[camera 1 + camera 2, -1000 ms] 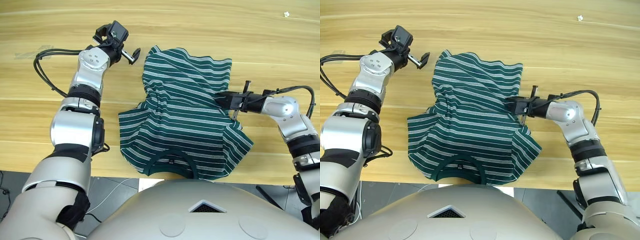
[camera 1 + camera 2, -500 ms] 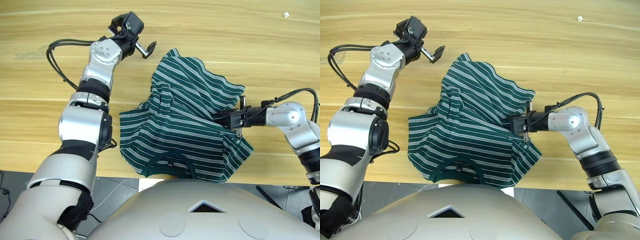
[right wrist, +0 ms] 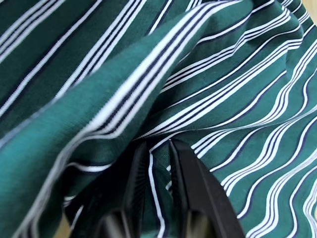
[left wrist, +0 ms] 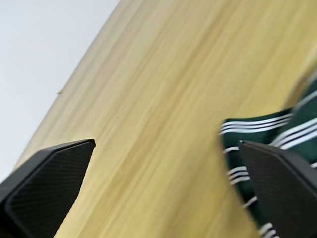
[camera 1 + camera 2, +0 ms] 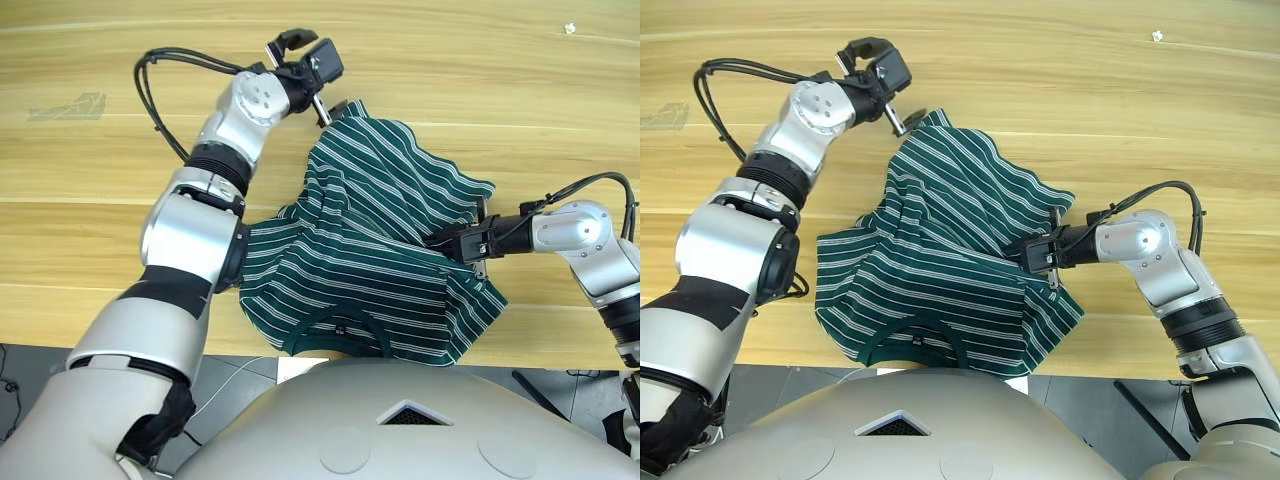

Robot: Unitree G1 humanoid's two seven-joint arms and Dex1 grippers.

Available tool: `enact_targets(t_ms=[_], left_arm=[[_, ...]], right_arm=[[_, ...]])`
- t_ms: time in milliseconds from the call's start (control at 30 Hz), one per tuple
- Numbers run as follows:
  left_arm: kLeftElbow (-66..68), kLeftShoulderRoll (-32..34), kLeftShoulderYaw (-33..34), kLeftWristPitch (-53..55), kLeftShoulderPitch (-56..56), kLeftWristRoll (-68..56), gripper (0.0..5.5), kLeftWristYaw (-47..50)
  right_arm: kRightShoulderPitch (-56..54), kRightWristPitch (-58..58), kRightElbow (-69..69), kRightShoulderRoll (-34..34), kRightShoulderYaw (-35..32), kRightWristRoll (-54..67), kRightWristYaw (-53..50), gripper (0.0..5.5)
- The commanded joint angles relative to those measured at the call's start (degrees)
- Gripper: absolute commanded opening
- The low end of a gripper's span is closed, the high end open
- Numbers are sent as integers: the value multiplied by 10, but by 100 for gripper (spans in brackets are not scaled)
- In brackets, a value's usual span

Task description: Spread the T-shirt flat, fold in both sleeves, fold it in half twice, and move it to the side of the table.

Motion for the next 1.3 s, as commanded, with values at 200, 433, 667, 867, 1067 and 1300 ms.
enact_targets(t_ms=[200,433,667,867,1067,1300], left_arm=[[28,-25,-40,18,7,52,540,59],[40,-29,-53,41,1,75,540,114],[25,-2,-52,2,50,68,540,83],[2,42,-43,-23,64,57,540,60],[14,57,-35,22,48,57,540,93],[14,53,-44,17,64,60,540,100]], right_arm=[[34,13,36,9,51,-49,27,86],[42,1,45,8,46,-46,17,86],[66,8,29,-4,52,-35,33,86],[109,29,-8,-32,50,4,57,86],[144,33,-27,-48,49,20,56,86],[147,29,-16,-44,49,20,48,86]])
